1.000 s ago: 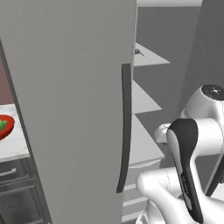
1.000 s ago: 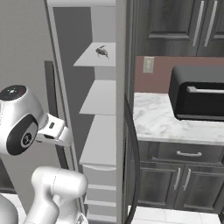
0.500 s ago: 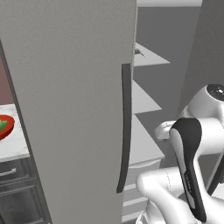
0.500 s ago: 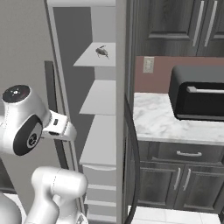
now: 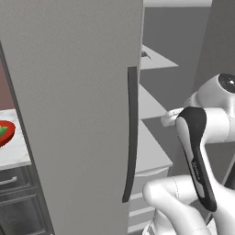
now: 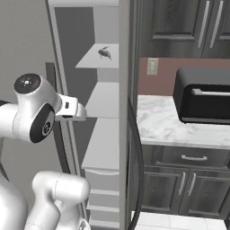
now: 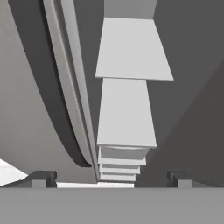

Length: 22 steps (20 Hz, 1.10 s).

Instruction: Take the fish, corn, and steak from the freezer and place them in the bowl on the counter.

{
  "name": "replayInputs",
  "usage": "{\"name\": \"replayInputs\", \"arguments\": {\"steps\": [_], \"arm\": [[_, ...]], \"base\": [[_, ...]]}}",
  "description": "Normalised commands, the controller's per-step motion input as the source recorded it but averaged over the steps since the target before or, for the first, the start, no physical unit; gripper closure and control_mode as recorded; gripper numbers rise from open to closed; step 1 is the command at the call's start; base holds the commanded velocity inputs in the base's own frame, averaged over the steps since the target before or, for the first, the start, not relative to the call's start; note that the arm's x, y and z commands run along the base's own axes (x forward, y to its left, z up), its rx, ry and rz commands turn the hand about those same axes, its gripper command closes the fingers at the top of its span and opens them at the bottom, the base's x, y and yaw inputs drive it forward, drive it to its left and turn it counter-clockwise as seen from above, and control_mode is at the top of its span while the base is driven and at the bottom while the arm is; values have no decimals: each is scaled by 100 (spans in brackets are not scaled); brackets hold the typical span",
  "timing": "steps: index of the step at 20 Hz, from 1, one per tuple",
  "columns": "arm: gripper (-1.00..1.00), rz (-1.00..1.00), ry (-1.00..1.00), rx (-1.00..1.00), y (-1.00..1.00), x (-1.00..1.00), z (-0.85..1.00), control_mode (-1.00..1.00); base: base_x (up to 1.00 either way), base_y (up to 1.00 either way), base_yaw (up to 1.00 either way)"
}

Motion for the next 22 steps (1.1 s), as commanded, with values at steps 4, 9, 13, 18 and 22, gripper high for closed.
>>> {"name": "replayInputs", "arguments": {"steps": [4, 9, 13, 18, 22], "arm": [[-100, 2, -14, 0, -21, 67, 48, -100], [-100, 4, -7, -1, -21, 54, 48, -100], [-100, 0, 0, -4, -4, 41, 31, -100], [-100, -1, 0, 0, -5, 48, 14, -100], [-100, 0, -11, 0, 0, 30, 1, -100]], "base": [[0, 0, 0], [0, 0, 0], [0, 0, 0], [0, 0, 0], [0, 0, 0]]}}
